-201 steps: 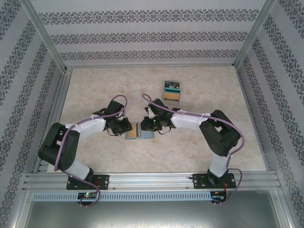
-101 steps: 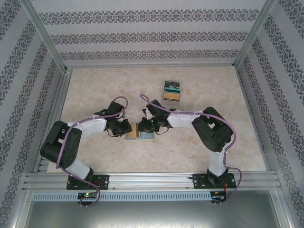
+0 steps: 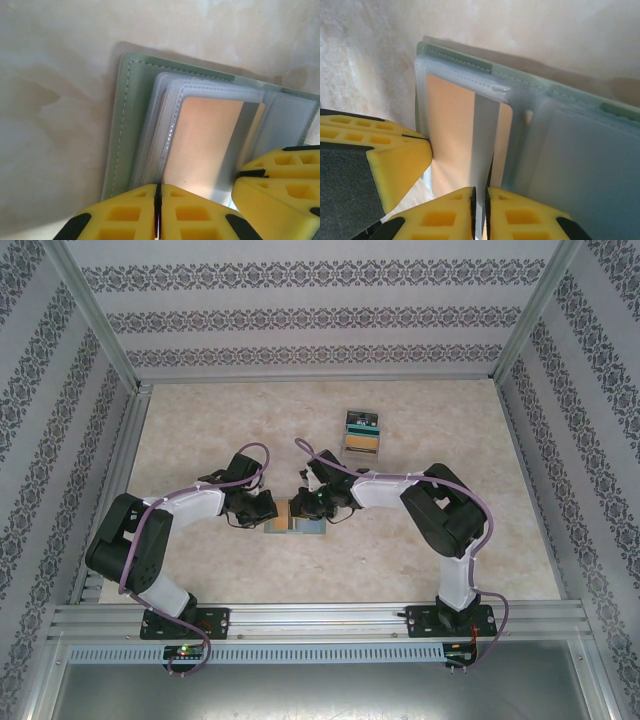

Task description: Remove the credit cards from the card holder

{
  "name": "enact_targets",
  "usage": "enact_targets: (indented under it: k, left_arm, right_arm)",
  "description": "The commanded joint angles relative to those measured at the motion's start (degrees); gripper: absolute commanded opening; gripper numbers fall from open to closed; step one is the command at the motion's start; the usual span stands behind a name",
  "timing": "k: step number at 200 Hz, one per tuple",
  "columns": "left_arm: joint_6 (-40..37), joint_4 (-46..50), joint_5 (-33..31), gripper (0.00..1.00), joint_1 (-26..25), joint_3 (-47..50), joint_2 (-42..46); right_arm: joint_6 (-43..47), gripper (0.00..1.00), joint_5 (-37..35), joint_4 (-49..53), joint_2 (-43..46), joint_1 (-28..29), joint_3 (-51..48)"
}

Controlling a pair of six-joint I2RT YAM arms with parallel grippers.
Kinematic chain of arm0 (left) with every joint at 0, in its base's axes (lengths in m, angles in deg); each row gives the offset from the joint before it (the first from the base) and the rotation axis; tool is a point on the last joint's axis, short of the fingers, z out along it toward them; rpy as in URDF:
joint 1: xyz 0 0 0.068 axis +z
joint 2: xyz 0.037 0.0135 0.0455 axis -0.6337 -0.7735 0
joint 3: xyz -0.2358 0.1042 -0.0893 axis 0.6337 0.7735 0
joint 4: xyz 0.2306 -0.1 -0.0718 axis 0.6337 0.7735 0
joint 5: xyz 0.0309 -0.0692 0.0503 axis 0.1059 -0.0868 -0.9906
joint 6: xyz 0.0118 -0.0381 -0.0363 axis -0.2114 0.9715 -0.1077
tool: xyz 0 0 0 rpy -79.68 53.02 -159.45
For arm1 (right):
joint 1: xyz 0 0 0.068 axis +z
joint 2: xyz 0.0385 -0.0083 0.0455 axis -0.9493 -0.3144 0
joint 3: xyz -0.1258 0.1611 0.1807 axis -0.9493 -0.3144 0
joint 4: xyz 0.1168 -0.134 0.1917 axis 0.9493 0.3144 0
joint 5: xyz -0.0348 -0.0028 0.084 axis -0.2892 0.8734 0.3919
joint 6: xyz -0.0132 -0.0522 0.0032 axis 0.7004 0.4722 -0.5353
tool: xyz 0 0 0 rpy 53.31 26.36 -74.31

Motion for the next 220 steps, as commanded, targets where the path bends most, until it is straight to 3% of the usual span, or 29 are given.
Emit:
enact_targets:
  k: [1, 184, 201, 220]
  left_arm:
    - [-0.15, 1.31, -0.85, 0.1, 0.62, 1.35, -2.1]
    - [0.2, 1.14, 0.08, 0.09, 0.57, 1.13, -2.03]
    - [0.27, 0.96, 0.12, 0.09, 0.54, 1.2, -2.1]
    - [0.37, 1.0, 0.2, 0.09, 0.59, 1.31, -1.93]
  right_arm:
    - [-0.65, 0.17, 0.48, -0.37, 2.74, -1.21, -1.79]
    - [-2.31, 0.17, 4.24, -3.1, -2.11, -0.51, -0.15]
    - [-2.39, 0.16, 4.42, -3.41, -2.29, -0.27, 0.14]
    - [-2.56, 0.07, 4.35, -3.47, -2.21, -0.36, -0.16]
